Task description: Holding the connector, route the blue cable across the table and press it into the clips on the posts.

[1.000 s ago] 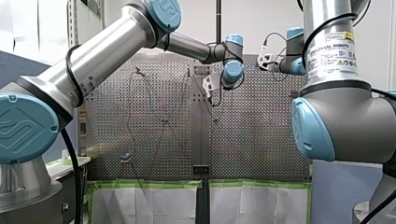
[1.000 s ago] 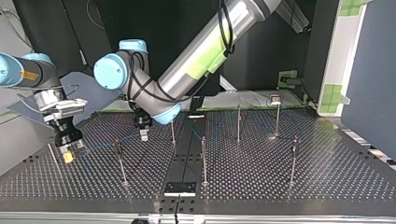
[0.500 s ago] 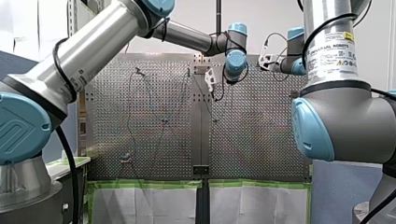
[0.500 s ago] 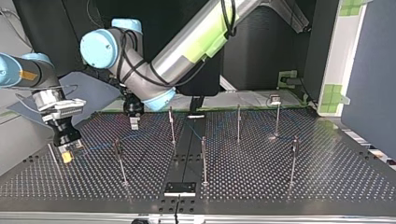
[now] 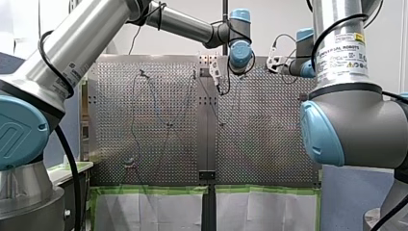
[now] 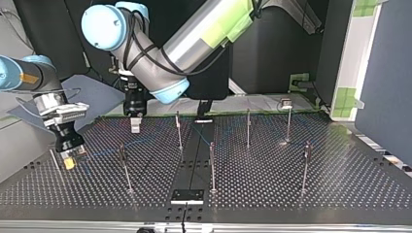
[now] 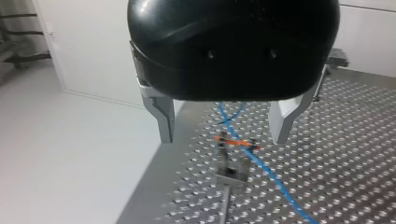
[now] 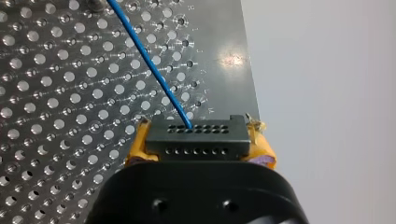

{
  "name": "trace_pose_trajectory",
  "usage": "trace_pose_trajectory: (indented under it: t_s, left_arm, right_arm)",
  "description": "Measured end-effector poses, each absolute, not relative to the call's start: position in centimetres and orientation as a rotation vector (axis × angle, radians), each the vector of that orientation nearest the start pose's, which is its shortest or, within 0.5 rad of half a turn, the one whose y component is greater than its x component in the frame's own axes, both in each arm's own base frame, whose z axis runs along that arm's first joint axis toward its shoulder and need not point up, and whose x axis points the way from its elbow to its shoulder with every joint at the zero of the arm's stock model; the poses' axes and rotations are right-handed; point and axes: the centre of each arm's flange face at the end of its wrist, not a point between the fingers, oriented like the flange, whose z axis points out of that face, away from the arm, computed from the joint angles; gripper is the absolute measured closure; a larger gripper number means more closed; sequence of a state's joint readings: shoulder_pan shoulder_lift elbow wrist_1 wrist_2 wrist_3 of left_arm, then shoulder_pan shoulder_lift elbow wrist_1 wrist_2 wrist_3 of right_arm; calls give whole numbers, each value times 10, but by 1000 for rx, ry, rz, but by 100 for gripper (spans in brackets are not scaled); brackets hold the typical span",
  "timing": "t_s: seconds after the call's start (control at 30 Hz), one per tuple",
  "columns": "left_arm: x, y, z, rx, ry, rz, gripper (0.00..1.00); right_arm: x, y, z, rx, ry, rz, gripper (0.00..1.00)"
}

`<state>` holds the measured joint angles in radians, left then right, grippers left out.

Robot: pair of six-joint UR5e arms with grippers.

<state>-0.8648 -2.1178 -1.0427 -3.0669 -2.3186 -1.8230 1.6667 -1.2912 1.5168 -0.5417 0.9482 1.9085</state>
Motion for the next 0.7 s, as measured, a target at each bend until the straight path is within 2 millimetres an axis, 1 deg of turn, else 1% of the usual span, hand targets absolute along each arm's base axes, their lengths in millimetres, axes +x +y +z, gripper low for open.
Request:
trace_pose_trajectory:
  t_s: [0.2,0.47,0.7]
  left_arm:
    - [394,-556,438,-169,1492,-380,0]
    - [387,-542,457,-212,1438,-497,0]
    - [385,-519,474,-281,1378,-560,0]
  right_arm:
    - [248,-587,414,1459,-776,2016,100]
    - [249,-586,414,1460,-776,2017,100]
    - [250,-586,413,1461,-777,2019,100]
